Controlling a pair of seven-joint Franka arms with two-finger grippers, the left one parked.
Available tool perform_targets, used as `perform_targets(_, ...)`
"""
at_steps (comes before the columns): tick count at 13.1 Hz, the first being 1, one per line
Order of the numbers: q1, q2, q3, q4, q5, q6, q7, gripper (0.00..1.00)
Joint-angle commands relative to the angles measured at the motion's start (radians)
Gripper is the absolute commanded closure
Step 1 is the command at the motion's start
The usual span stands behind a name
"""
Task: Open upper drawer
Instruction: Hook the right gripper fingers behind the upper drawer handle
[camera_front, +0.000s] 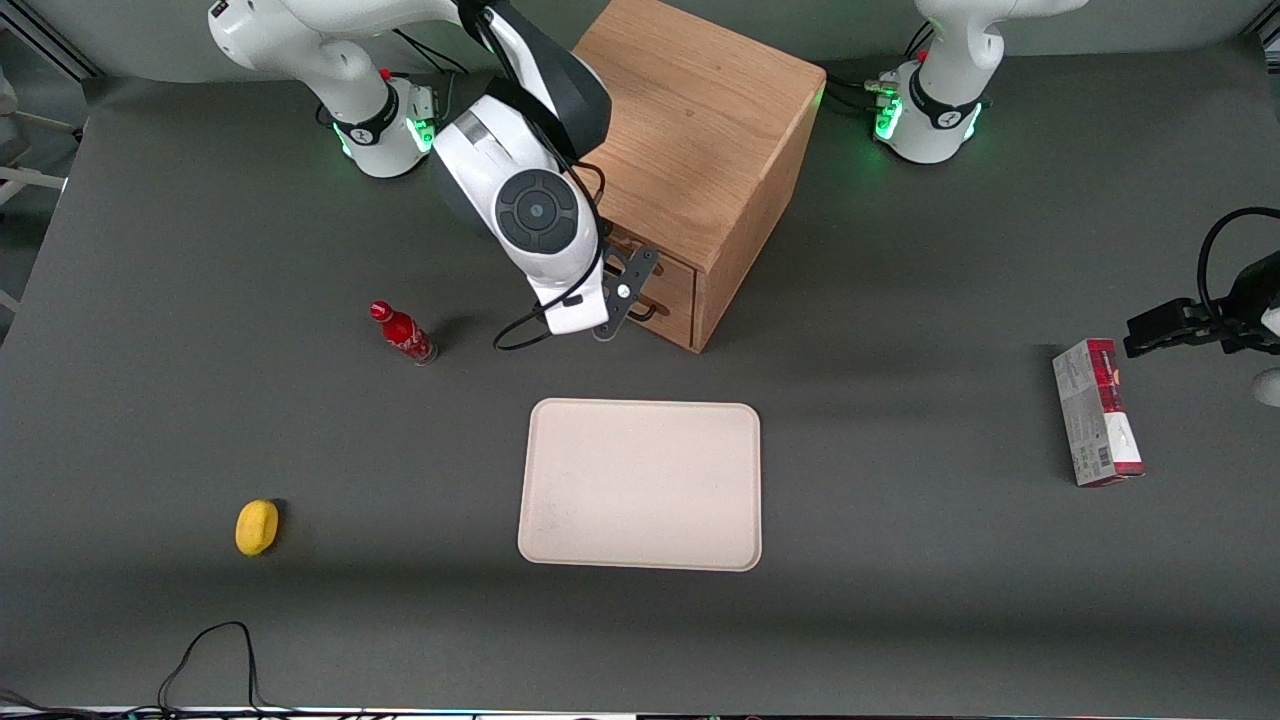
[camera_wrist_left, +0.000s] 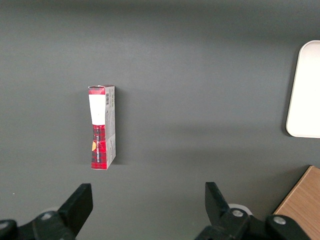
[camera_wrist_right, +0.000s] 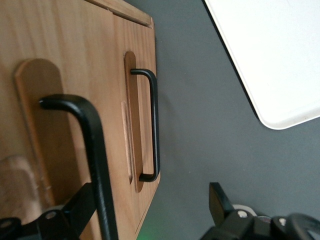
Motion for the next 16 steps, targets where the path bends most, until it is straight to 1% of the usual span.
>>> perform_targets(1,0.006,-0.02,-0.006,-0.072,-0.009,0.075,-0.033,0.0)
perform_targets(4,0.006,-0.016,-0.008,-0.086,-0.009,0.11,-0.033,0.0)
perform_targets(9,-0.004,-0.019,-0.017,-0.083,-0.009,0.109,-0.069,0.0)
perform_targets(16,-0.077,-0.022,-0.017,-0.074,-0.006,0.11,-0.155,0.0)
